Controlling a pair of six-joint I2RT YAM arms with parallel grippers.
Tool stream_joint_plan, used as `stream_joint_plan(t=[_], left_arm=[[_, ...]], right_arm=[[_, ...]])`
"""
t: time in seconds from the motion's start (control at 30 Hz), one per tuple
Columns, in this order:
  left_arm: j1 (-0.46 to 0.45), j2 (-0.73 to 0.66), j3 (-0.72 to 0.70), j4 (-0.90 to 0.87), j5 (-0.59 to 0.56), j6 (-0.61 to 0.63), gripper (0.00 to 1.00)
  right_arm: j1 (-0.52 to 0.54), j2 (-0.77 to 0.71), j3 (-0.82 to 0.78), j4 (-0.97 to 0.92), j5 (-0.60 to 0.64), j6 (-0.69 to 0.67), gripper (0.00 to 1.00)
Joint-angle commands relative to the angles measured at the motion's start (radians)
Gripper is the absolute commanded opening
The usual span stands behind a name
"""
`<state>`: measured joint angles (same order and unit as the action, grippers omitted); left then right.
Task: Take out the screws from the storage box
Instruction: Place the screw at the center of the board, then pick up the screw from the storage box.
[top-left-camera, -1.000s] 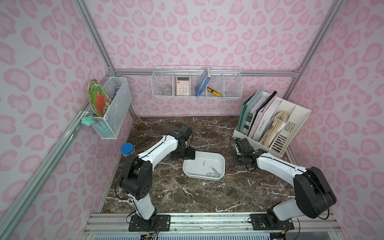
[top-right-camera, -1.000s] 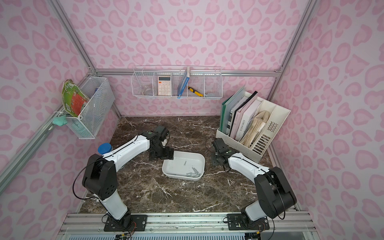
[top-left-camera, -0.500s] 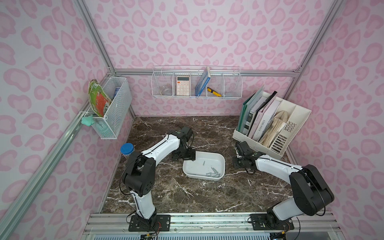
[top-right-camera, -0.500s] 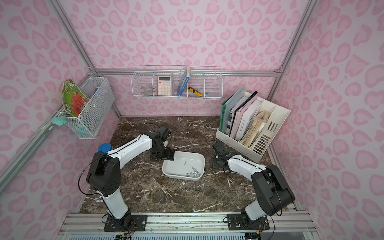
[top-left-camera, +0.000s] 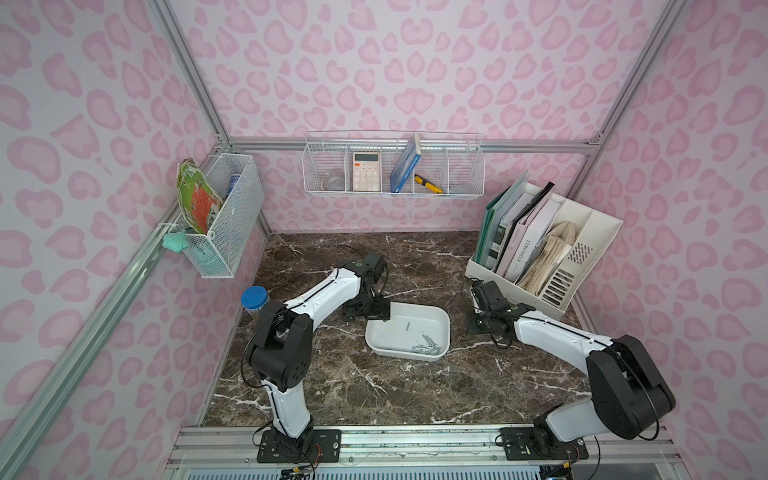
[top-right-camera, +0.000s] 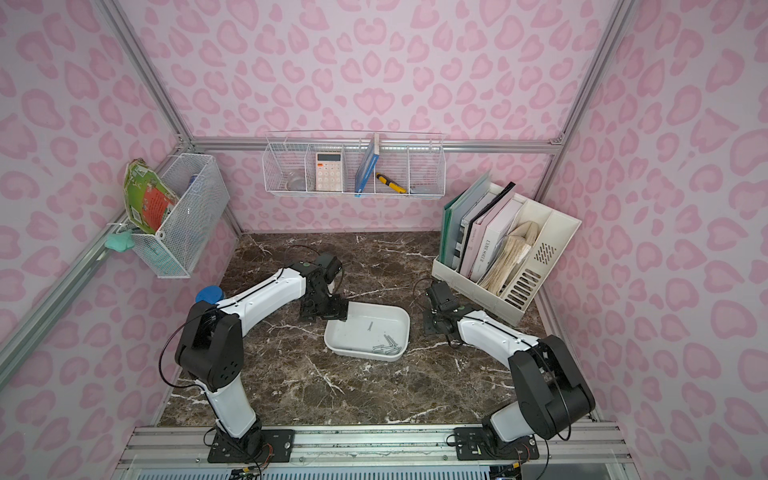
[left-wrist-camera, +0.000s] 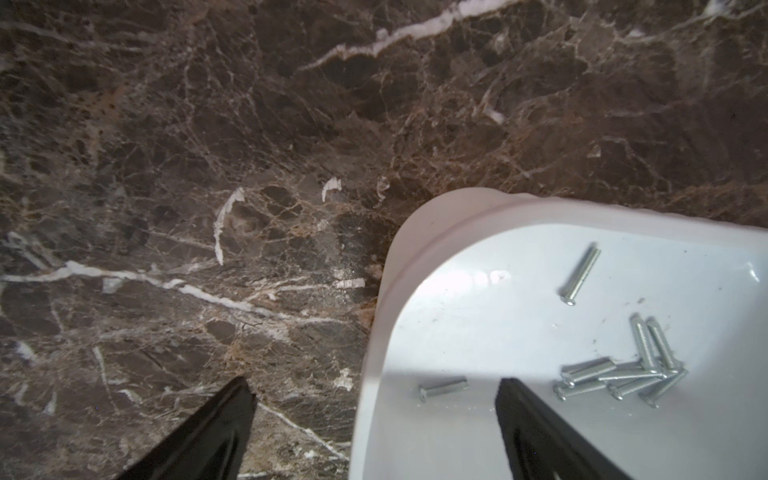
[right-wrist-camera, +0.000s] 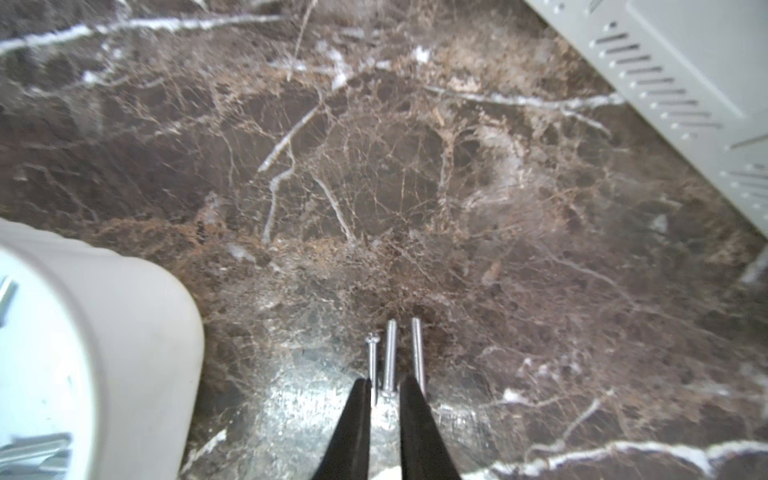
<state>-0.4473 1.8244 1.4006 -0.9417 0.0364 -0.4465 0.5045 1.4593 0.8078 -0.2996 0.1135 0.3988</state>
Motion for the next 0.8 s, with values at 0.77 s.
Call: stream_joint_plan(t=[0.77], left_arm=[[0.001,-0.129,-0.038,0.017,-0.217,-0.056,0.97]], right_arm=[[0.405,0.349,0.375,-0.020,-0.061,0.111,0.49]])
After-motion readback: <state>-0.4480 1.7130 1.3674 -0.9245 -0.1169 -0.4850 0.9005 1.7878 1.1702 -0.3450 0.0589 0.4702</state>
